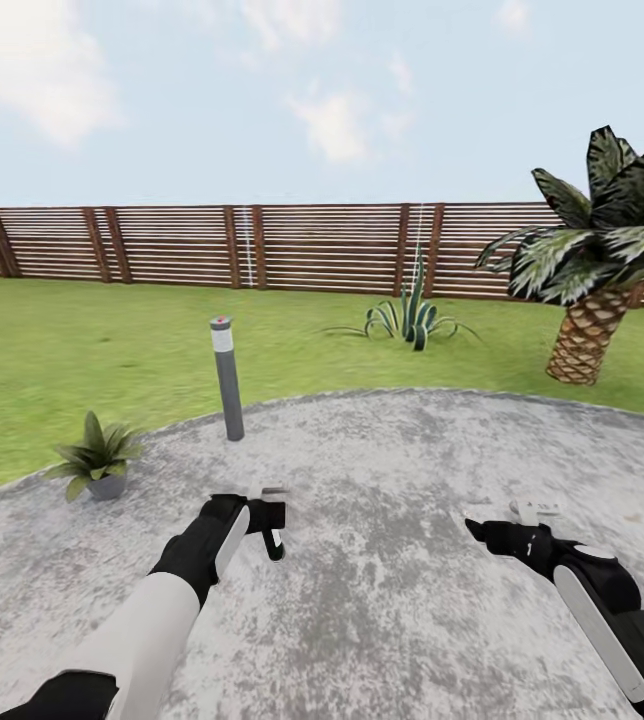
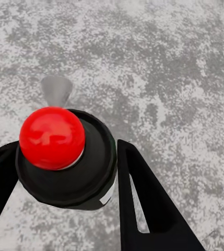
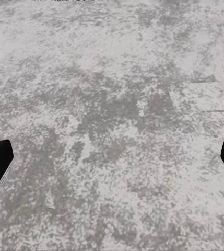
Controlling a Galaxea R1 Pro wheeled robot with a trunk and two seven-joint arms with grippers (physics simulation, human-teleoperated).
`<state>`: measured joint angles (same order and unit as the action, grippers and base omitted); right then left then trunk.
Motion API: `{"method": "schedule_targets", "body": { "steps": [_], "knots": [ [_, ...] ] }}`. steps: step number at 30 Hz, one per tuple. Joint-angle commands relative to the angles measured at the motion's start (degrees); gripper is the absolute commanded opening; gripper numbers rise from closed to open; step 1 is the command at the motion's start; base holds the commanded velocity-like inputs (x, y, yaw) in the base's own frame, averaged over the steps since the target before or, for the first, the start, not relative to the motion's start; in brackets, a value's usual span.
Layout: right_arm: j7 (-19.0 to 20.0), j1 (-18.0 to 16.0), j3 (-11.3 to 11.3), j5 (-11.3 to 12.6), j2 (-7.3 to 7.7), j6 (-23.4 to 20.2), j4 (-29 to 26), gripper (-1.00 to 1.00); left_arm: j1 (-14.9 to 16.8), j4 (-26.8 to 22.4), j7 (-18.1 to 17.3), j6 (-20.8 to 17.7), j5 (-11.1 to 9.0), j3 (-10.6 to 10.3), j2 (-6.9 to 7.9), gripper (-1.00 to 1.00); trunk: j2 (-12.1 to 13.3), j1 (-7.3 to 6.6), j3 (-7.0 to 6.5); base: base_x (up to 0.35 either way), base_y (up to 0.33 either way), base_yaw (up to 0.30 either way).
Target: Pick up the pesticide atomizer in the garden and spray insectifuge to fully cover both potted plants in the garden.
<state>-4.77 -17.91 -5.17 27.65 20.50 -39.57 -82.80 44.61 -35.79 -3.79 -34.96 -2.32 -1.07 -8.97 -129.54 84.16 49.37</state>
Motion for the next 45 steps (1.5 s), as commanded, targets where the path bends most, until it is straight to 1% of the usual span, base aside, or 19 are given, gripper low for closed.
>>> {"method": "schedule_targets", "body": {
  "steps": [1,15,22,31,45],
  "knots": [
    [-0.50,-0.02,-0.10,0.56,0.06,-0.15,-0.08,1.00,0.04,-0.03,0.01,-0.28,-0.23,-0.08,0.00,-1.00,-0.03,0.02,0.06,0.314,-0.088,0.250],
    [-0.55,-0.02,-0.14,0.52,0.06,-0.12,-0.02,1.00,0.04,0.01,0.01,-0.28,-0.23,-0.08,-0.08,-1.00,-0.03,0.02,0.06,0.282,-0.088,0.243],
    [-0.59,-0.02,-0.22,0.47,0.06,-0.07,0.33,1.00,0.04,0.00,0.01,-0.28,-0.23,-0.08,-0.41,-1.00,-0.03,0.02,0.06,0.260,-0.088,0.021],
    [-0.50,-0.02,-0.02,0.56,0.07,-0.15,0.27,1.00,0.04,0.01,0.01,-0.28,-0.23,-0.08,-0.44,-1.00,-0.03,0.02,0.06,0.248,-0.088,0.014],
    [-0.50,-0.02,-0.02,0.56,0.10,-0.15,0.35,1.00,0.04,0.01,0.01,-0.28,-0.23,-0.08,-0.44,-1.00,-0.03,0.02,0.06,0.216,-0.074,0.239]
  ]
}}
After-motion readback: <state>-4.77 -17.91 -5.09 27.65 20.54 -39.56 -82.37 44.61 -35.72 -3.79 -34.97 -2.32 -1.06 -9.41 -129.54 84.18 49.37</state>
